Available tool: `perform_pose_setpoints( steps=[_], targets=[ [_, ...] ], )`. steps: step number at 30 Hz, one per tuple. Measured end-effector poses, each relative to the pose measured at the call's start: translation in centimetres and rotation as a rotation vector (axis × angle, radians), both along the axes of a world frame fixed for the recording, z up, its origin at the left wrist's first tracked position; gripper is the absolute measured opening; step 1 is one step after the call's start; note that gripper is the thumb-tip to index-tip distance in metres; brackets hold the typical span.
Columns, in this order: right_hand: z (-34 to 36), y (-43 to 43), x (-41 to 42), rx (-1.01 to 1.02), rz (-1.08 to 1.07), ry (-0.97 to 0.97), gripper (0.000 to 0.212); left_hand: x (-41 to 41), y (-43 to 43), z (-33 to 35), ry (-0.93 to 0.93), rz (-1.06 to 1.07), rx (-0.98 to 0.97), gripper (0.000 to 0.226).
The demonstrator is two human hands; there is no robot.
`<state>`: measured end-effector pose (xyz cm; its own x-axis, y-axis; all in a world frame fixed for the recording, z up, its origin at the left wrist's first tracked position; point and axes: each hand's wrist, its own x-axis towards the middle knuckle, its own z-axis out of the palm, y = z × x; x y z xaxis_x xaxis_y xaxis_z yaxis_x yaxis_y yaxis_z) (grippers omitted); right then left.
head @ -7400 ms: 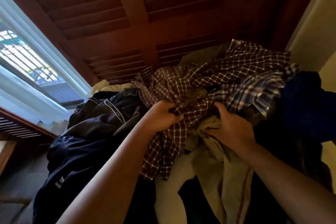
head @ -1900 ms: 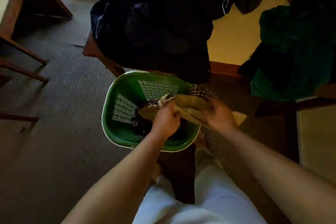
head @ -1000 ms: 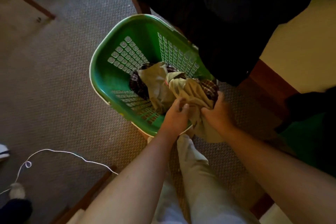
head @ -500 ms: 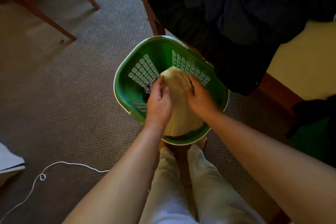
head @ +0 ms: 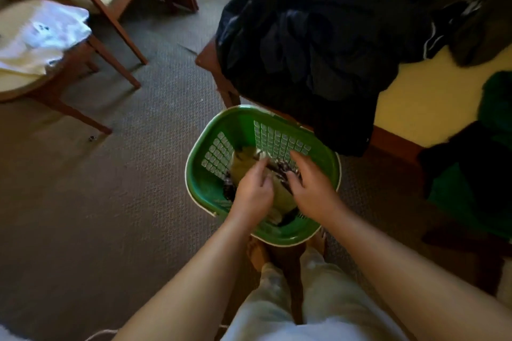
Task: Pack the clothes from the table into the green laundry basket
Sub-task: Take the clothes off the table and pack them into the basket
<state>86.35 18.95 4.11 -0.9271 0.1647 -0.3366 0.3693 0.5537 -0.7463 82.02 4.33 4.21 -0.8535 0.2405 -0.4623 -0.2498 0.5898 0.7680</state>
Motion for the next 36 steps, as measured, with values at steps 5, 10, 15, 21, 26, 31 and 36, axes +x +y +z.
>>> perform_pose_setpoints(
  steps=[5, 10, 15, 21, 26, 31, 36],
  targets=[
    [5.6, 0.7, -1.8, 0.053, -0.087, 0.201, 0.06, -3.6, 2.0, 5.2, 0.141, -0.111, 0.111, 0.049],
    [10.0, 4.0, -4.3, 0.144, -0.136, 0.331, 0.059, -8.0, 5.6, 9.5, 0.307, -0.159, 0.189, 0.048],
    [12.8, 8.7, -7.1, 0.2, -0.187, 0.414, 0.059, -12.6, 9.9, 12.7, 0.513, -0.188, 0.151, 0.053],
    [13.5, 15.0, -11.1, 0.339, -0.085, 0.439, 0.075, -17.4, 15.8, 13.0, 0.497, -0.258, -0.268, 0.105],
    [12.9, 19.2, -14.2, 0.539, 0.171, 0.194, 0.136, -18.4, 17.2, 12.7, 0.285, -0.208, 0.05, 0.047],
    [12.8, 20.2, -16.0, 0.552, 0.249, 0.24, 0.133, -17.9, 14.3, 15.6, -0.065, -0.29, 0.508, 0.043],
    [13.3, 20.0, -15.6, 0.303, 0.154, 0.105, 0.037, -19.8, 12.2, 14.8, 0.206, 0.004, 0.408, 0.026]
  ],
)
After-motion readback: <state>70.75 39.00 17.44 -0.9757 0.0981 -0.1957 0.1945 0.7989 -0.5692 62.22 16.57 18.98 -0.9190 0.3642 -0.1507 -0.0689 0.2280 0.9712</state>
